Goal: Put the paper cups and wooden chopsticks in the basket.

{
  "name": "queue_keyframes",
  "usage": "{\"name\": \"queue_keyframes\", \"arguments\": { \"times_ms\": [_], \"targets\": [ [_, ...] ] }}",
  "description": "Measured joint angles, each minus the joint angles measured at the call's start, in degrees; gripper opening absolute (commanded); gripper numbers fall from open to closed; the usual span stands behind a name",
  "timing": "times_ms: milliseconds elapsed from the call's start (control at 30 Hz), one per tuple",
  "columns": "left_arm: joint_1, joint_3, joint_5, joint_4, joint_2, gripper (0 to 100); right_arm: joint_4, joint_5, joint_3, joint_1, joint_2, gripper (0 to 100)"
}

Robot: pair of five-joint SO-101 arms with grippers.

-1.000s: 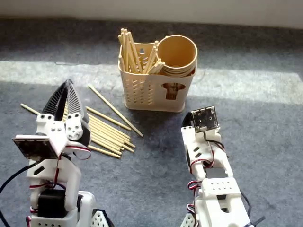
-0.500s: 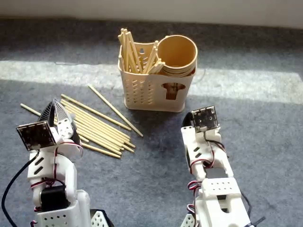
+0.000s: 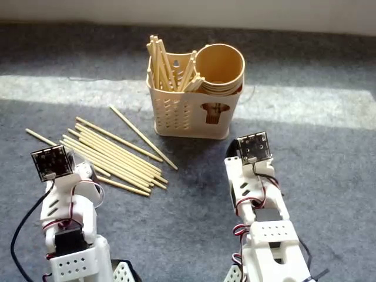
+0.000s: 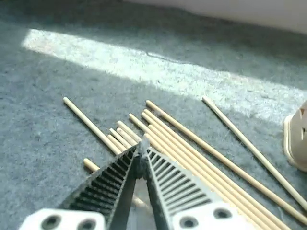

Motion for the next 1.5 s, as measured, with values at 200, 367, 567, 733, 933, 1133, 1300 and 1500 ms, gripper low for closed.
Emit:
{"name": "queue_keyframes", "arguments": {
  "times_ms": [200, 367, 567, 733, 933, 1133, 1300, 1500],
  "targets": [
    [0.00, 0.00, 0.00, 12.66, 0.00, 1, 0.00, 0.00, 0.00, 0.00, 0.00, 2.3],
    [-0.35, 0.00, 0.00, 21.36, 0.00, 1, 0.00, 0.00, 0.00, 0.00, 0.00, 2.3],
    [-0.44, 0.00, 0.00, 28.31, 0.00, 1, 9.76, 0.62, -1.93, 0.00, 0.00, 2.4],
    [-0.44, 0.00, 0.00, 29.63, 0.00, 1, 27.34, 2.73, -11.96, -2.29, -0.09, 2.4],
    [-0.44, 0.00, 0.00, 29.63, 0.00, 1, 40.62, 3.08, -18.46, -5.89, -0.09, 2.7],
    [-0.44, 0.00, 0.00, 29.63, 0.00, 1, 53.63, 3.08, -26.90, -10.73, -0.09, 4.9],
    [-0.44, 0.00, 0.00, 29.63, 0.00, 1, 61.89, 3.16, -32.53, -16.70, -0.09, 4.9],
    [-0.44, 0.00, 0.00, 29.63, 0.00, 1, 64.97, 3.16, -34.64, -20.75, -0.09, 4.9]
  ]
}}
